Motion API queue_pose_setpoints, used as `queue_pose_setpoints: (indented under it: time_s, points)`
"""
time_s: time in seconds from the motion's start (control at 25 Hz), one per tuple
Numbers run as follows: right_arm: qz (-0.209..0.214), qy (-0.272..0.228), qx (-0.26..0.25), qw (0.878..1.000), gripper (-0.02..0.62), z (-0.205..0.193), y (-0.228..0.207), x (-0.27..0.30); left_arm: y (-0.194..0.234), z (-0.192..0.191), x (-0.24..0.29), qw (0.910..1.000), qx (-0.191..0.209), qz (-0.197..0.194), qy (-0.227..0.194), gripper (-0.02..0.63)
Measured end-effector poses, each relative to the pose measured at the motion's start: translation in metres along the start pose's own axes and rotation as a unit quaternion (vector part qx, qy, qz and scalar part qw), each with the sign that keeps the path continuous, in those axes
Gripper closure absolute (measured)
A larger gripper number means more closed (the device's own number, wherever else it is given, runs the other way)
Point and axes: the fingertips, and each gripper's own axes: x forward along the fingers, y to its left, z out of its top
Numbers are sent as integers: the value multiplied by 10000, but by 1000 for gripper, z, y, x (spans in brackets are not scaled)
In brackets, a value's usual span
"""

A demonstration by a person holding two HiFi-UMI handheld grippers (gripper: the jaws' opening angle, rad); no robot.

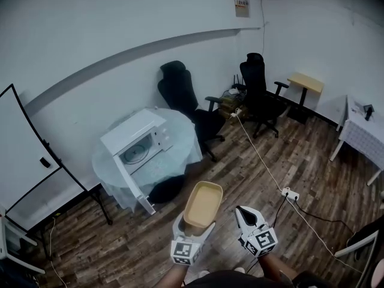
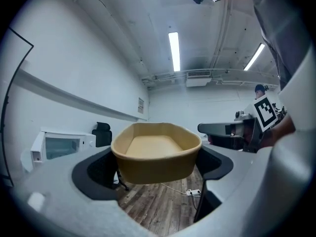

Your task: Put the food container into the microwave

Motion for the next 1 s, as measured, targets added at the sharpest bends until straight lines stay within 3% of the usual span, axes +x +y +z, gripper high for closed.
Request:
queue_pose_setpoints:
  time_s: [0.4, 0.64, 1.0]
  points:
    - [116, -83, 93, 9999, 594, -1, 33, 17, 22, 2, -16, 9998, 52, -141, -94, 109]
    - [15, -101, 183, 9998, 594, 0, 20, 28, 33, 15, -2, 9998, 38, -10, -219, 109]
    - [343, -154, 115, 9992, 594, 1, -23, 68, 43, 14, 45, 9992, 142, 313, -178, 108]
